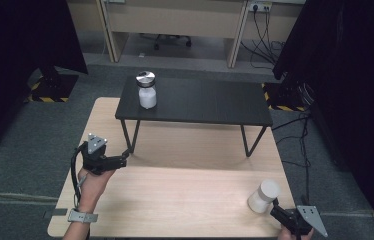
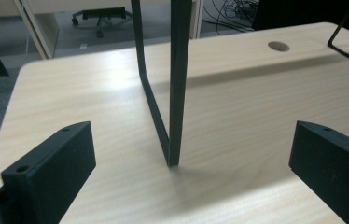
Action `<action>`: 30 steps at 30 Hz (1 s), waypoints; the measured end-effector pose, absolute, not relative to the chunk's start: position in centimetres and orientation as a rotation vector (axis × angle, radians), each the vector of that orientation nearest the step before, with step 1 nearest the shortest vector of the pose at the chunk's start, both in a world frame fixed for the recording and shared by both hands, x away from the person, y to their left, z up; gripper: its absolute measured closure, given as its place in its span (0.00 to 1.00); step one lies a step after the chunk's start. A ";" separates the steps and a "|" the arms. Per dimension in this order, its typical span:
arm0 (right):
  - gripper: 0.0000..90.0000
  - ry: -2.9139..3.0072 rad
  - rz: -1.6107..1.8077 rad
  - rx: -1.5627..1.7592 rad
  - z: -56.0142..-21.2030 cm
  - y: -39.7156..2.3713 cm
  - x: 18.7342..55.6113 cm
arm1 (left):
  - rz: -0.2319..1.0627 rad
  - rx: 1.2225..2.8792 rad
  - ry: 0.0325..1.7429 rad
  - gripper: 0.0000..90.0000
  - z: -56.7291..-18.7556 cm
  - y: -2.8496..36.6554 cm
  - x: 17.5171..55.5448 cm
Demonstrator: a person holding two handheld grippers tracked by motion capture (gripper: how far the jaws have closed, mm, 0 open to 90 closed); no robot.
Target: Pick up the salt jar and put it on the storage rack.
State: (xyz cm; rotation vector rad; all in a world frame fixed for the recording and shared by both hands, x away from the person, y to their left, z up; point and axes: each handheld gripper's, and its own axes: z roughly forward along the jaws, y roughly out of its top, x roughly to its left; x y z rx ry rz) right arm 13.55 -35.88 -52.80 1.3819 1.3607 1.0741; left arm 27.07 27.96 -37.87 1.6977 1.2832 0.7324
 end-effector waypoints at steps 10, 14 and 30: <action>0.00 1.366 1.063 1.374 -52.8 -35.8 13.6 | 0.696 1.682 1.345 0.00 -39.9 29.0 26.1; 0.00 1.365 1.062 1.371 -52.8 -35.8 13.6 | 0.693 1.684 1.358 0.00 -40.6 29.3 25.7; 0.00 1.368 1.056 1.367 -52.9 -35.7 13.6 | 0.704 1.682 1.381 0.00 -43.1 29.8 24.3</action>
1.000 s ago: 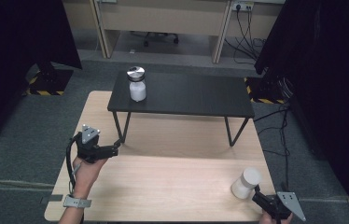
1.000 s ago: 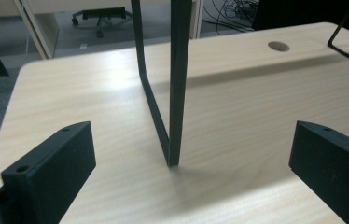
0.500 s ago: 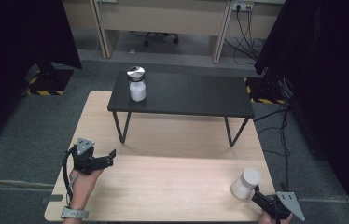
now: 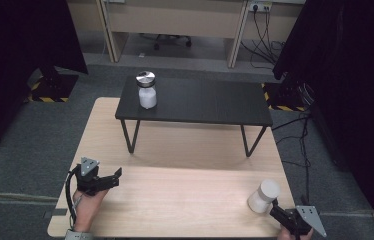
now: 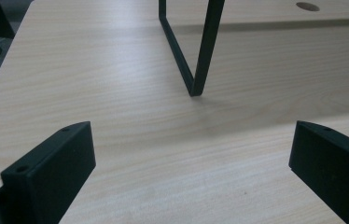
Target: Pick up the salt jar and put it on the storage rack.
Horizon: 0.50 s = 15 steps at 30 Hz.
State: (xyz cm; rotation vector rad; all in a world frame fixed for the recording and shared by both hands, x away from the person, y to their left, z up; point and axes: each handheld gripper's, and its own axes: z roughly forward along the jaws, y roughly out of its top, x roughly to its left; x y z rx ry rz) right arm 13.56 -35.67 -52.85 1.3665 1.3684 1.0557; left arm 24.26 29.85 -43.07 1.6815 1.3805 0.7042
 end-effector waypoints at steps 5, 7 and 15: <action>0.00 1.369 1.056 1.362 -52.9 -35.7 13.5 | 0.709 1.676 1.398 0.00 -43.7 30.1 23.8; 0.00 1.368 1.056 1.361 -52.9 -35.7 13.5 | 0.710 1.674 1.404 0.00 -43.9 30.2 23.6; 0.00 1.367 1.056 1.359 -52.9 -35.7 13.5 | 0.705 1.678 1.422 0.00 -44.5 30.4 23.2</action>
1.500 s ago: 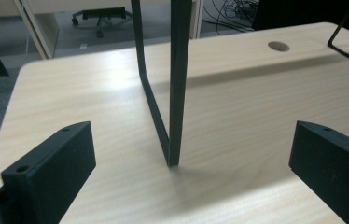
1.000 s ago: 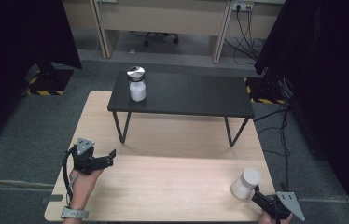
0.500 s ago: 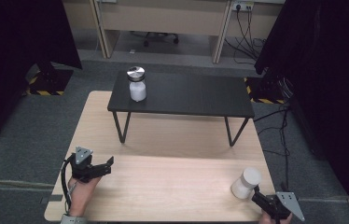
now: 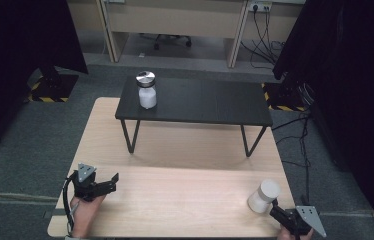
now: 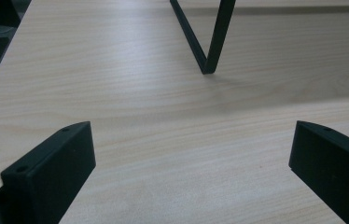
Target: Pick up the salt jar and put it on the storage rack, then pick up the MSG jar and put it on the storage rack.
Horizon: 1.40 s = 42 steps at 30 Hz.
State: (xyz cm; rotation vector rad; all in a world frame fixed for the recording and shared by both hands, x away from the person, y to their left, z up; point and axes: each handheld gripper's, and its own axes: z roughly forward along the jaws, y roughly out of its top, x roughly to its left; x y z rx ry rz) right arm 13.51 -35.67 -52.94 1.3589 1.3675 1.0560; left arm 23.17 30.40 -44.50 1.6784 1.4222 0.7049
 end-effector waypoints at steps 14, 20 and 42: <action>0.00 1.365 1.055 1.357 -53.0 -35.6 13.5 | 0.682 1.674 1.473 0.00 -46.4 30.9 22.6; 0.00 1.365 1.052 1.353 -53.0 -35.6 13.5 | 0.666 1.689 1.494 0.00 -47.1 31.0 22.6; 0.00 1.375 1.081 1.371 -52.7 -36.1 13.5 | 0.706 1.663 1.481 0.00 -47.6 30.7 22.1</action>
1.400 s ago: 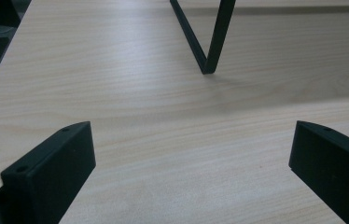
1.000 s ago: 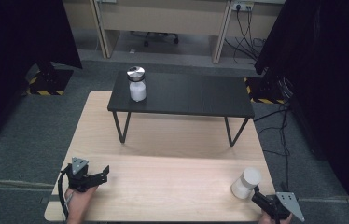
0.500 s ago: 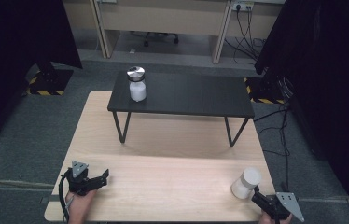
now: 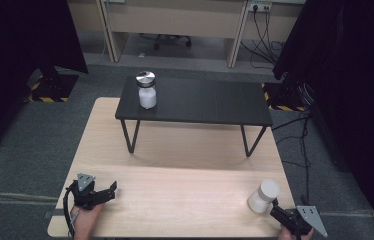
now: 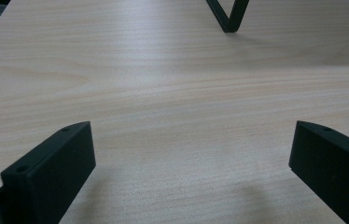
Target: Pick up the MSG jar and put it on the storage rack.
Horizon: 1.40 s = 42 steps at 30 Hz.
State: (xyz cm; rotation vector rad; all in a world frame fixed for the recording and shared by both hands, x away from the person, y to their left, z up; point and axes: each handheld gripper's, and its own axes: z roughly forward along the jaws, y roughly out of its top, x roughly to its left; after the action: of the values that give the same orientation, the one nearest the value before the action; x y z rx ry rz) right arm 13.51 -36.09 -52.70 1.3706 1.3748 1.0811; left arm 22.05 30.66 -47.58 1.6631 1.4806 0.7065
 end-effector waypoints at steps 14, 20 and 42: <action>0.00 1.388 1.117 1.329 -52.2 -36.8 11.2 | 0.698 1.667 1.472 0.00 -47.6 30.7 22.1; 0.00 1.423 1.133 1.317 -51.5 -37.0 9.6 | 0.696 1.665 1.472 0.00 -47.6 30.8 22.1; 0.00 1.553 1.262 1.199 -50.1 -36.5 10.2 | 0.688 1.673 1.472 0.00 -47.6 30.7 22.2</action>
State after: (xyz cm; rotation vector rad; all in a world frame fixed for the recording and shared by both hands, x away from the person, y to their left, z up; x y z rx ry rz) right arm 10.17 -36.51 -50.10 1.1995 1.5535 1.2615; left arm 22.16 30.72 -47.57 1.6734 1.4725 0.6883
